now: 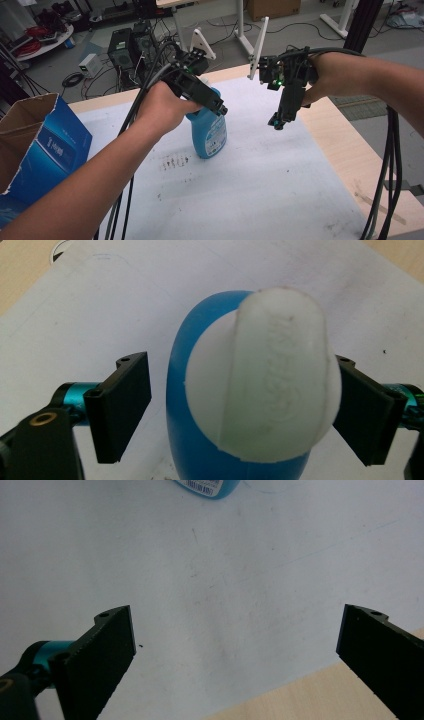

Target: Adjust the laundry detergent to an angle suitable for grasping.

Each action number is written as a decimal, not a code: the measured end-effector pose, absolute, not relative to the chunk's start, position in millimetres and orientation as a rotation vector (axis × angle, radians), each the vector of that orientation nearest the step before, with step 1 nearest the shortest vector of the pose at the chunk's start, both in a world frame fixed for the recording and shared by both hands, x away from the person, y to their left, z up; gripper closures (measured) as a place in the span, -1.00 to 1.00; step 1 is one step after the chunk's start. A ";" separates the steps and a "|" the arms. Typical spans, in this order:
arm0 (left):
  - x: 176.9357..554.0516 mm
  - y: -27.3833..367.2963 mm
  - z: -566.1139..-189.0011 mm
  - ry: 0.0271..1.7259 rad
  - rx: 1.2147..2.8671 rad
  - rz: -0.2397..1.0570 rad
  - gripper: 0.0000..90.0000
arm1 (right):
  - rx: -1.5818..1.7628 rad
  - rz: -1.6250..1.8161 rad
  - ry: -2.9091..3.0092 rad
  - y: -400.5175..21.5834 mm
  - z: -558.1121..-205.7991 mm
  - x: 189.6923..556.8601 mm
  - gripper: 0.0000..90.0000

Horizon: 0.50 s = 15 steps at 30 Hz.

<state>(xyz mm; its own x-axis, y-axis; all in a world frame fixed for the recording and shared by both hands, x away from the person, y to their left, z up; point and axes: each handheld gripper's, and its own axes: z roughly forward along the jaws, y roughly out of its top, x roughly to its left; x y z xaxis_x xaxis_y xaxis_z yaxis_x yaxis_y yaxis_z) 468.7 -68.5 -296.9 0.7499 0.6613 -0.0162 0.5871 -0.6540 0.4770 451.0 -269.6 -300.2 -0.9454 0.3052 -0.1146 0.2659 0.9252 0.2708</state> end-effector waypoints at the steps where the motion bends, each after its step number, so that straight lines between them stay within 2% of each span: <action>1: 468.9 -68.6 -297.2 0.948 2.491 0.220 -0.62 | 0.441 0.384 2.930 -269.5 -300.3 450.9 -0.97; 15: 471.8 -67.7 -300.0 0.950 2.486 0.198 -0.35 | 0.443 0.382 2.930 -269.4 -300.2 451.4 -0.97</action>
